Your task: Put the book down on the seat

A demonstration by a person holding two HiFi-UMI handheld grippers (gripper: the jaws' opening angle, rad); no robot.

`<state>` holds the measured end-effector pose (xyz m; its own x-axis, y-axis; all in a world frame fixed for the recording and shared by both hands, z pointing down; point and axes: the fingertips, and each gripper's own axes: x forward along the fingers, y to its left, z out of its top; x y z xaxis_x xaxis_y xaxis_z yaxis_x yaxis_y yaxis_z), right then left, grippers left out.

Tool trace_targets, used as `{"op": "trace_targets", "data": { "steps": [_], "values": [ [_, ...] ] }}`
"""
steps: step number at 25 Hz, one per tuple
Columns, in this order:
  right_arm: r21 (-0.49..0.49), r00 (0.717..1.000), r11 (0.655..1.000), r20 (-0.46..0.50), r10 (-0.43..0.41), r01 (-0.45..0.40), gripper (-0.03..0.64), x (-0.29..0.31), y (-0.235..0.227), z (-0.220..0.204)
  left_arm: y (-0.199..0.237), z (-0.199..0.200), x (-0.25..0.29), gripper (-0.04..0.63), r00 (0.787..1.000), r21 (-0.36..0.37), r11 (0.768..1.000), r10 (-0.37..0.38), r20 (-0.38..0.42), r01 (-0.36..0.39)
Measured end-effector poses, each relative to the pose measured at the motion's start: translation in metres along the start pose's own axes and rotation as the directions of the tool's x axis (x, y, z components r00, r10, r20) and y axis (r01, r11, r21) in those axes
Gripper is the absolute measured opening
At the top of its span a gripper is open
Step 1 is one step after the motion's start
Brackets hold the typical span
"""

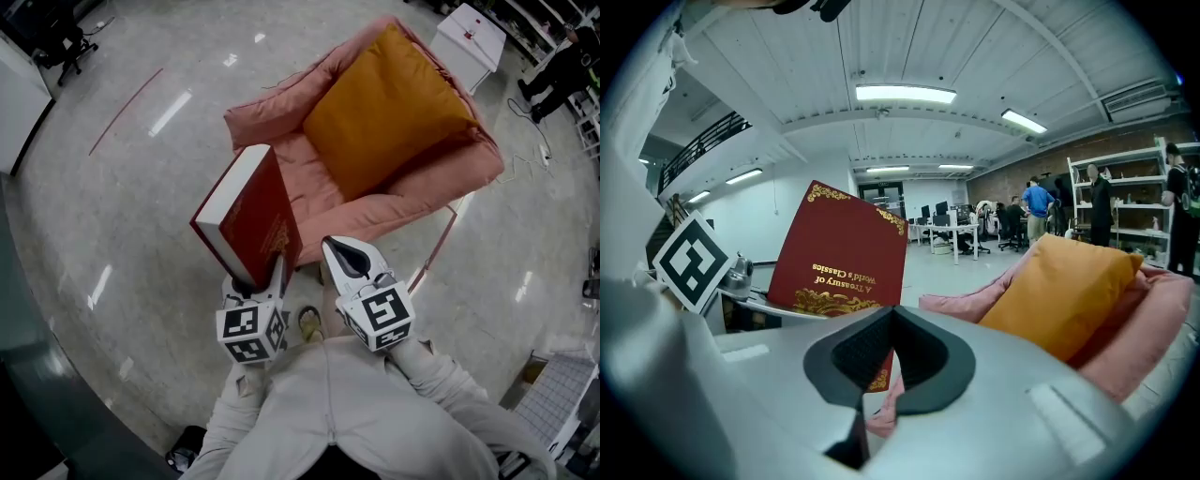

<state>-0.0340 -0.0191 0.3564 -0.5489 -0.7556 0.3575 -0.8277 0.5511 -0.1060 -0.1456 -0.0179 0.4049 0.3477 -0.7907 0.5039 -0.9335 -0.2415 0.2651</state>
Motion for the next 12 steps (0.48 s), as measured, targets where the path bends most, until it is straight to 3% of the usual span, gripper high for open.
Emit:
{"op": "trace_targets", "data": {
  "steps": [12],
  "values": [
    [0.021, 0.996, 0.999, -0.081, 0.028, -0.026, 0.0, 0.065, -0.076, 0.0, 0.002, 0.018, 0.092, 0.245, 0.997, -0.015, 1.0, 0.007, -0.071, -0.008]
  ]
}}
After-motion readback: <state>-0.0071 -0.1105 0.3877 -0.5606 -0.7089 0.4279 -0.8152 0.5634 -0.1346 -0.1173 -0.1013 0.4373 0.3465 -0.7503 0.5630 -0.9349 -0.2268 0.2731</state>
